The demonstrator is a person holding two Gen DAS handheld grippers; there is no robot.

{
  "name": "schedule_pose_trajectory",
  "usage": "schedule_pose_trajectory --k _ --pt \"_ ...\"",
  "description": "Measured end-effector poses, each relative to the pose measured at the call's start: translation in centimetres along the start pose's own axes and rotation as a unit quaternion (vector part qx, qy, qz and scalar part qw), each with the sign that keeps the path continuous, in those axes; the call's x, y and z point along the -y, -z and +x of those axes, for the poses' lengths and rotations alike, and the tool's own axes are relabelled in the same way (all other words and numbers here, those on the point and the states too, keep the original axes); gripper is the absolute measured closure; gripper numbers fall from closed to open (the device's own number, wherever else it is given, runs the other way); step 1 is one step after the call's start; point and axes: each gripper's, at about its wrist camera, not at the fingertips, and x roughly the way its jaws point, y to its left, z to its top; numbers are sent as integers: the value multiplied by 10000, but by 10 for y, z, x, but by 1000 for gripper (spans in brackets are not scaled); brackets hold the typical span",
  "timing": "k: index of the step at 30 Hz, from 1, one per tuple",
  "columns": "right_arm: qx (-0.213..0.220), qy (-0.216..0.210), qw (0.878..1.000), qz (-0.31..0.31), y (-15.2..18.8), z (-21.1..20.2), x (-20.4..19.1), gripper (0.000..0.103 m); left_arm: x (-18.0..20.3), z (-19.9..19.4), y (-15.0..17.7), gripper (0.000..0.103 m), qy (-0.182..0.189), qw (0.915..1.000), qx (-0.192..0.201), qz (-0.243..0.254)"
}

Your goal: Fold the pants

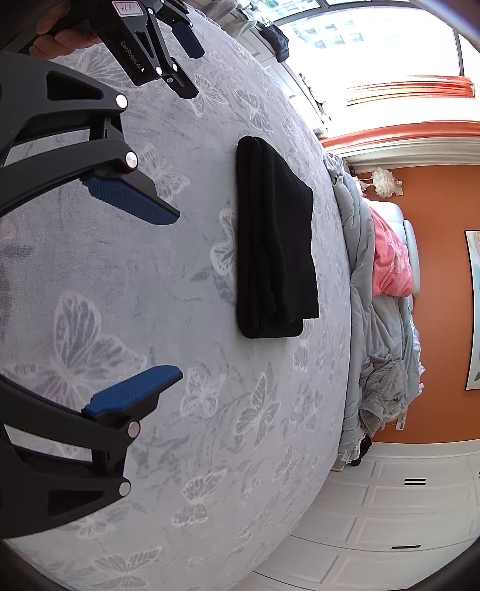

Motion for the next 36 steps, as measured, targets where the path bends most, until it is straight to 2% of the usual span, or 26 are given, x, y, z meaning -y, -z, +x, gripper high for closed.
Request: schedule_pose_trajectory --k 14,19,21,28,36 --pt "-102 5 9999 69 4 6 0 26 -2 6 2 27 61 9997 -185 -126" --pt "-123 21 9999 65 6 7 -1 25 -1 7 4 27 16 9998 -179 -67" --pt "-125 37 9999 62 6 8 -1 21 0 8 5 27 -13 9998 -174 -44" --pt "-157 59 9999 27 10 10 -3 21 6 11 7 27 -97 9998 -111 132" --pt "-192 70 9998 19 12 12 -4 21 -1 20 7 27 -113 9996 -181 -157"
